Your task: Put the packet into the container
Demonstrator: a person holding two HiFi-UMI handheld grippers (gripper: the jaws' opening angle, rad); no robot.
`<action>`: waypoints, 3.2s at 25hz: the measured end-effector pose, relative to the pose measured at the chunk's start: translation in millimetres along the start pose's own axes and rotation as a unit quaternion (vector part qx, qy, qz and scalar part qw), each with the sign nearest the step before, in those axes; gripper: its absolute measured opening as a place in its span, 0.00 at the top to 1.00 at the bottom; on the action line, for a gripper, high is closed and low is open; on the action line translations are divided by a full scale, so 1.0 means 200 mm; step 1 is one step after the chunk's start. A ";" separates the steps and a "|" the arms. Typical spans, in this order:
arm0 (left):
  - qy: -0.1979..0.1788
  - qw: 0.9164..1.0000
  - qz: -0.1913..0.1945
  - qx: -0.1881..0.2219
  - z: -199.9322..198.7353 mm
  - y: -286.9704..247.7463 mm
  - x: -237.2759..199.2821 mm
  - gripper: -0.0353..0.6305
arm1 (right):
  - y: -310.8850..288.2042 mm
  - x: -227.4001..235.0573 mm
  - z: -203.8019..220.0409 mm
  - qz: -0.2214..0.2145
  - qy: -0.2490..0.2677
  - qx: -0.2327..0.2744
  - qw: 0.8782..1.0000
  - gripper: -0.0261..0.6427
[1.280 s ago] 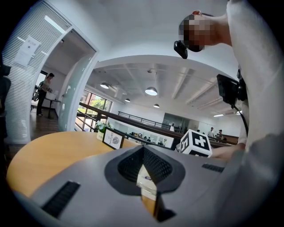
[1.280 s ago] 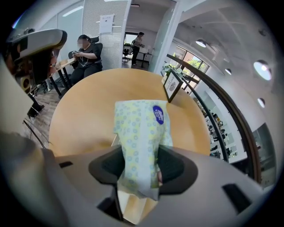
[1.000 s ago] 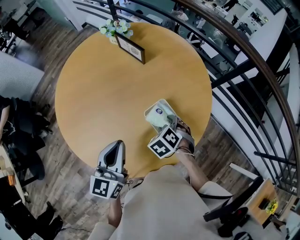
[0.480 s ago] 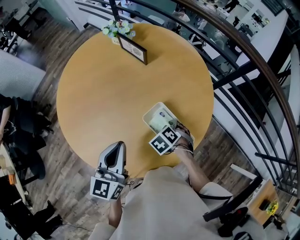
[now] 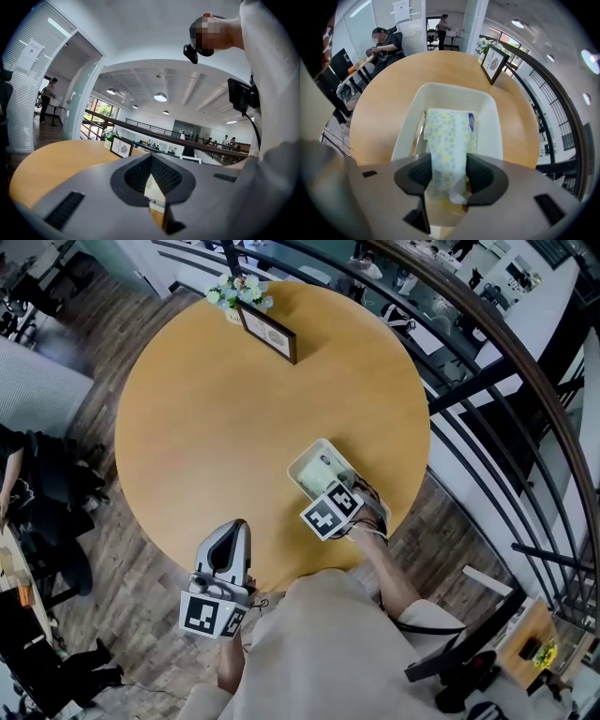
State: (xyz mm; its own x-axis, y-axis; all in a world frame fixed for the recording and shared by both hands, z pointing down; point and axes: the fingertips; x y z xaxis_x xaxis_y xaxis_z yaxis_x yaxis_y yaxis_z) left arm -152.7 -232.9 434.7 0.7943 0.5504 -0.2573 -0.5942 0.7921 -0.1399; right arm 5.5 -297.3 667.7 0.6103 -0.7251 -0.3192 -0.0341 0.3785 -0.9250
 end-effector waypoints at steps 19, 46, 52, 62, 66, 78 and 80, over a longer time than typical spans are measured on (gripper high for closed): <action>-0.008 1.000 0.007 0.007 -0.01 0.02 0.04 0.94 | 0.13 0.07 -0.04 0.014 -0.010 0.064 0.998 0.52; -0.027 0.999 0.035 0.025 -0.05 0.03 0.14 0.94 | 0.60 0.40 -0.15 0.050 -0.276 0.328 0.902 0.95; -0.043 0.998 0.036 0.030 -0.09 0.09 0.16 0.94 | 0.68 0.42 -0.13 0.065 -0.314 0.345 0.882 0.95; -0.068 0.996 0.049 0.040 -0.13 0.13 0.20 0.94 | 0.89 0.39 -0.13 0.086 -0.312 0.423 0.846 0.95; -0.079 0.994 0.054 0.048 -0.16 0.18 0.23 0.94 | 1.01 0.37 -0.10 0.110 -0.311 0.446 0.832 0.95; -0.121 0.988 0.071 0.066 -0.13 0.52 0.48 0.94 | 1.43 -0.03 0.15 0.120 -0.295 0.505 0.802 0.95; -0.125 0.987 0.077 0.071 -0.11 0.58 0.53 0.94 | 1.49 -0.11 0.21 0.122 -0.289 0.509 0.801 0.95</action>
State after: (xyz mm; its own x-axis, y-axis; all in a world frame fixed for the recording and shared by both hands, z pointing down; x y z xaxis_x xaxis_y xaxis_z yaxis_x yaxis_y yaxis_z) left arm -140.0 -87.4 369.7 0.7134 0.7005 -0.0193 -0.7001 0.7137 0.0218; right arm 14.2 -144.2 408.2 0.9586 -0.2815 -0.0429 0.2757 0.9552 -0.1073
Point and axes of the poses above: the fingertips, and each gripper's own axes: y backward along the fingers, x to its right, z out of its underside, and after that the axes turned 12 degrees about z, right-handed
